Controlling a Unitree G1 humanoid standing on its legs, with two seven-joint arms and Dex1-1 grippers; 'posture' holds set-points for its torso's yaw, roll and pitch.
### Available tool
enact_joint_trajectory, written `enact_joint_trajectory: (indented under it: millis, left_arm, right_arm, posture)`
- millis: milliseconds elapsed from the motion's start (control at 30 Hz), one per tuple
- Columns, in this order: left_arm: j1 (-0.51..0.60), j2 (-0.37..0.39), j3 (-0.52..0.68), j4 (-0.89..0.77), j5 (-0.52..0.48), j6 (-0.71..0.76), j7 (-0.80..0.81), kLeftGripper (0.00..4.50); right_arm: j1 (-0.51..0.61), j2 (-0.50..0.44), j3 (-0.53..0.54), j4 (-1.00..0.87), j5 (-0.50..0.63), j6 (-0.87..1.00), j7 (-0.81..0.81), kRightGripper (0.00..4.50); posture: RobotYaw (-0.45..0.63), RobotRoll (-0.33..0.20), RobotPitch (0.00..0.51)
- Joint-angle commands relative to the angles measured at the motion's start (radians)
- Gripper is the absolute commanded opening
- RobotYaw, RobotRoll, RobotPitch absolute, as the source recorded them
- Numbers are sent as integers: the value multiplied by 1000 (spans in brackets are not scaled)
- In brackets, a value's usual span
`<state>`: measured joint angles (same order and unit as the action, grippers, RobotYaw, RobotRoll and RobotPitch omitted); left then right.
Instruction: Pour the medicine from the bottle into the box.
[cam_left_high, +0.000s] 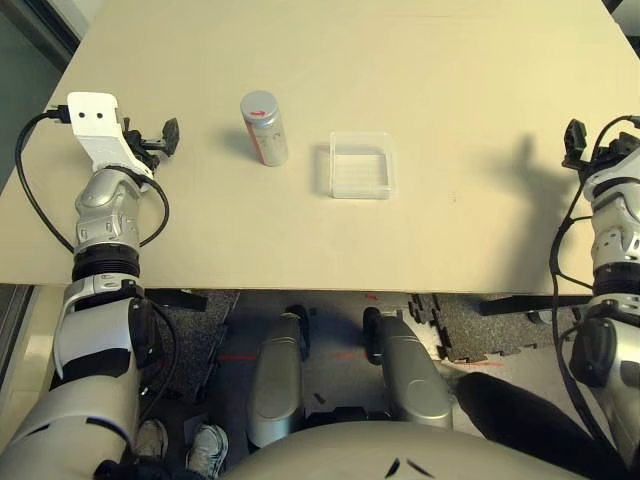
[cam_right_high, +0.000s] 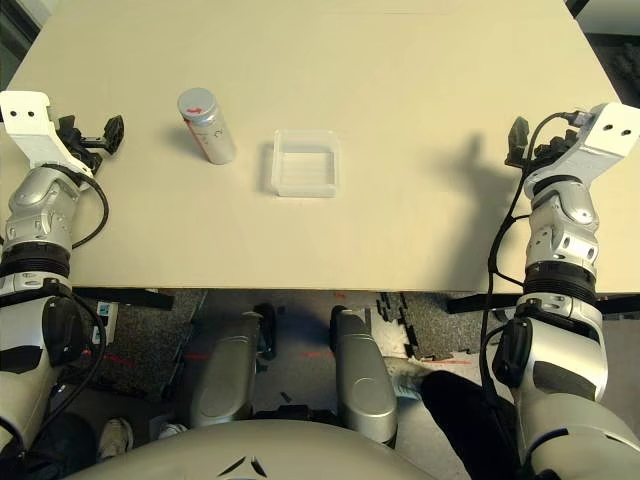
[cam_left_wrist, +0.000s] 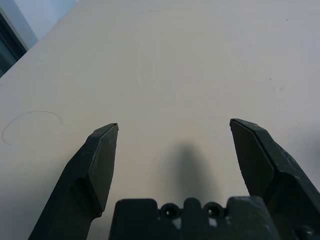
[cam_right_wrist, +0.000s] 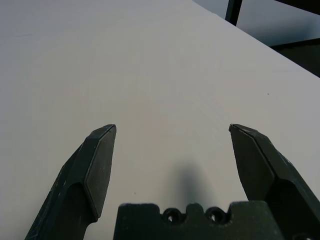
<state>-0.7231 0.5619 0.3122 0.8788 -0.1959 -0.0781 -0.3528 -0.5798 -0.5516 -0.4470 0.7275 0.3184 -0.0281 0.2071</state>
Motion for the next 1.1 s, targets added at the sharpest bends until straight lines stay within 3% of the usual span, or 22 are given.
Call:
enact_joint_trajectory:
  millis: [33,233,367,533,833,967,1100]
  left_arm:
    - [-11,9,-1,30,9,-7,10,4485]
    - [-55,-2,-23,87,16,-11,-24,4485]
    - [-53,26,-60,32,2,43,-171,4485]
    - [32,113,-61,-192,-77,228,-387,4485]
    - [222,301,-66,-695,-264,634,-625,4485]
    - [230,301,-83,-806,-309,727,-630,4485]
    - [204,258,-112,-789,-297,723,-611,4485]
  right_arm:
    - [10,-8,-20,-30,10,0,-8,4500]
    - [11,-14,2,-97,7,44,14,4500]
    - [14,-25,23,-182,21,139,65,4500]
    - [44,-55,97,-379,80,397,200,4500]
    - [30,-137,249,-650,168,706,448,4500]
    - [7,-141,293,-724,199,794,501,4500]
    - [-8,-126,324,-785,226,854,522,4500]
  posture:
    - [27,0,245]
    - [-10,0,246]
    - [2,0,245]
    - [28,0,247]
    - [81,0,230]
    - [82,0,220]
    - [72,0,213]
